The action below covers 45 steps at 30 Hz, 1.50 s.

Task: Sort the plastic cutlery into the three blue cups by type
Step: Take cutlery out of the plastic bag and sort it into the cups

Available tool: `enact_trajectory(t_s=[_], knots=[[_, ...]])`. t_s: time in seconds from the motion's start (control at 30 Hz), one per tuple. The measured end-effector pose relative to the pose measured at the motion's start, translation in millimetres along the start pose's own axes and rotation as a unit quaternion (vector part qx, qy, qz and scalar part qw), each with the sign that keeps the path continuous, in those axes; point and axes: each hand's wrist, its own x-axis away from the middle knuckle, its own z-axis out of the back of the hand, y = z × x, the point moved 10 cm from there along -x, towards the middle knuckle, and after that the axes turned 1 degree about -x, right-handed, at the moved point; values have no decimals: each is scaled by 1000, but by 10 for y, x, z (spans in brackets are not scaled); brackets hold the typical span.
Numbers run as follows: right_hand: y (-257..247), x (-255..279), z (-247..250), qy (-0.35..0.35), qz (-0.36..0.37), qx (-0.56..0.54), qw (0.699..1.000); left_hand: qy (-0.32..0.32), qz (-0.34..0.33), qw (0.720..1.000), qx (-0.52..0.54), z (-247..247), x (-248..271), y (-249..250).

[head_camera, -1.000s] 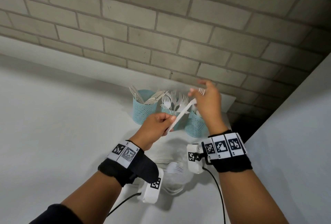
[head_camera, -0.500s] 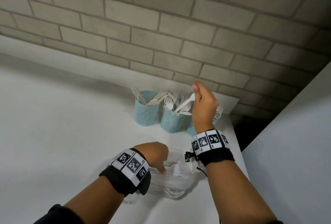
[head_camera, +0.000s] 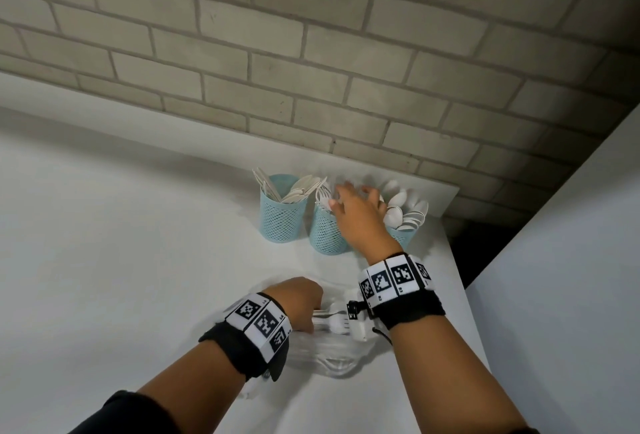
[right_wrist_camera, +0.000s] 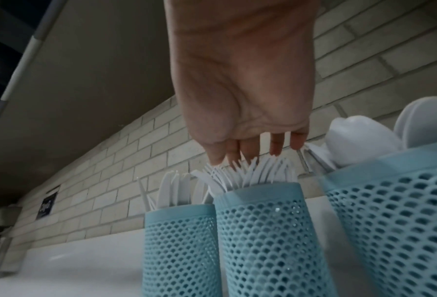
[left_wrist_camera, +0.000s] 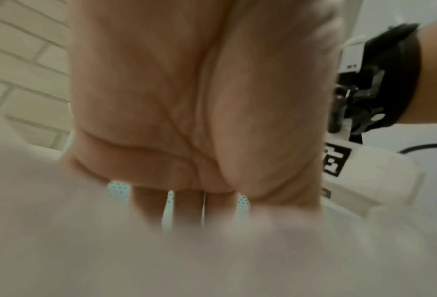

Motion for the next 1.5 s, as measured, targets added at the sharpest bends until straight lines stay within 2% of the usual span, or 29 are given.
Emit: enact_trajectory(t_s=[0.17, 0.23, 0.3, 0.4, 0.63, 0.87, 1.2, 1.5], knots=[[44, 226, 283, 99, -8, -144, 985, -4, -7, 1000, -6, -27, 6, -27], [96, 345, 255, 57, -8, -241, 969, -10, -2, 1000, -10, -46, 4, -52], [108, 494, 97, -42, -13, -279, 959, -11, 1, 1000, -6, -60, -3, -77], [191, 710, -170, -151, -13, -214, 965, 3, 1, 1000, 4, -46, -4, -92], [432, 1047, -590, -231, -45, -156, 959, 44, -5, 997, 65, 21, -7, -152], [541, 1140, -814, -261, -68, -118, 956, 55, -5, 994, 97, 17, 12, -232], [643, 1202, -863, -272, -83, -96, 954, 46, 20, 996, 70, -69, 19, -223], [697, 1174, -839, -236, -121, -125, 956, 34, 15, 999, 23, -121, 12, -209]])
